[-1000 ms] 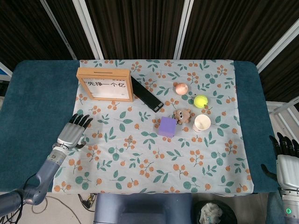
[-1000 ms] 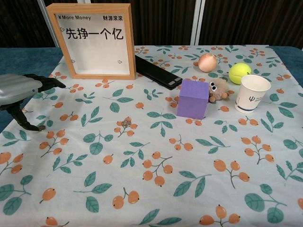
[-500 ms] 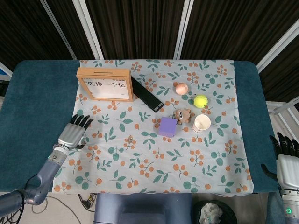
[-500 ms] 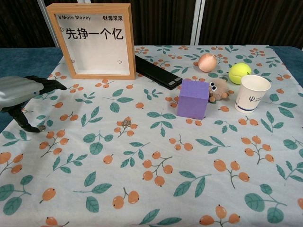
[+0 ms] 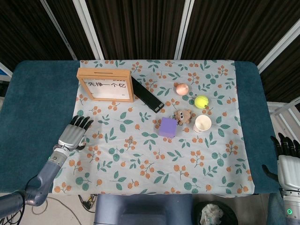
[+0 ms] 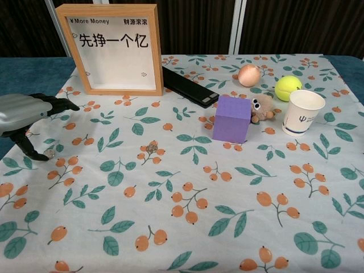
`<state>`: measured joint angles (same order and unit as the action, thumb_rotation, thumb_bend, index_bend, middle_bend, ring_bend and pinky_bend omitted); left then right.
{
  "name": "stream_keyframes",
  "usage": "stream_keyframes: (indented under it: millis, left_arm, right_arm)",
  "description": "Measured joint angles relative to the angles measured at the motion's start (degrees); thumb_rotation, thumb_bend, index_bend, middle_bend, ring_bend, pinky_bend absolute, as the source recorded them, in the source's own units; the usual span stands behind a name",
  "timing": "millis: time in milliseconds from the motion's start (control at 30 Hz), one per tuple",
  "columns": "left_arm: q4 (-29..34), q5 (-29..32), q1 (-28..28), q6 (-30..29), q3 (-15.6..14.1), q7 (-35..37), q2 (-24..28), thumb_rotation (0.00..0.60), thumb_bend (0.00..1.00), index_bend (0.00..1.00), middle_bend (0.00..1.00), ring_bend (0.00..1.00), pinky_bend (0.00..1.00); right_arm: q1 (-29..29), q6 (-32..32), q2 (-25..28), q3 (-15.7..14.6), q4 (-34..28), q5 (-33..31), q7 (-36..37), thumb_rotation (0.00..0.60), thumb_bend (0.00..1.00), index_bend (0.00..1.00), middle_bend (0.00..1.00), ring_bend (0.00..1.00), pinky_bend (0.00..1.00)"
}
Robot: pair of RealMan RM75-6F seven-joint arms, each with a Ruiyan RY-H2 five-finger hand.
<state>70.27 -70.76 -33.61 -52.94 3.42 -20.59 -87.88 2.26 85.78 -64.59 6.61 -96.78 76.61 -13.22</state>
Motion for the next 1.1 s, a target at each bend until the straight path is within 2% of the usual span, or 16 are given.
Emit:
stream_keyframes:
  millis: [300,600,1100]
  left_arm:
    - [-0.7,-0.3,0.0,0.1,-0.4,0.3,-0.5,0.600,0.02,0.16,0.00,0.00,0.00]
    - [-1.0,-1.1,0.0,0.4,-0.8,1.6,-0.8,0.600,0.03,0.38,0.00,0.00,0.00]
    - [-0.9,-2.2,-0.1,1.3,-1.6,3.3,-0.3,0.600,0.20,0.53,0.00,0.00,0.00]
  right_arm:
    - [0.0,0.0,0.0,0.0,0.0,-0.1,0.0,0.600,0.26,0.13,0.03,0.00,0.00]
    - [0.0,-0.1,0.0,0.0,0.0,-0.2,0.1,0.600,0.26,0.13,0.03,0.00,0.00]
    - [0.0,-0.2,0.1,0.0,-0.2,-0.3,0.0,0.600,0.26,0.13,0.03,0.00,0.00]
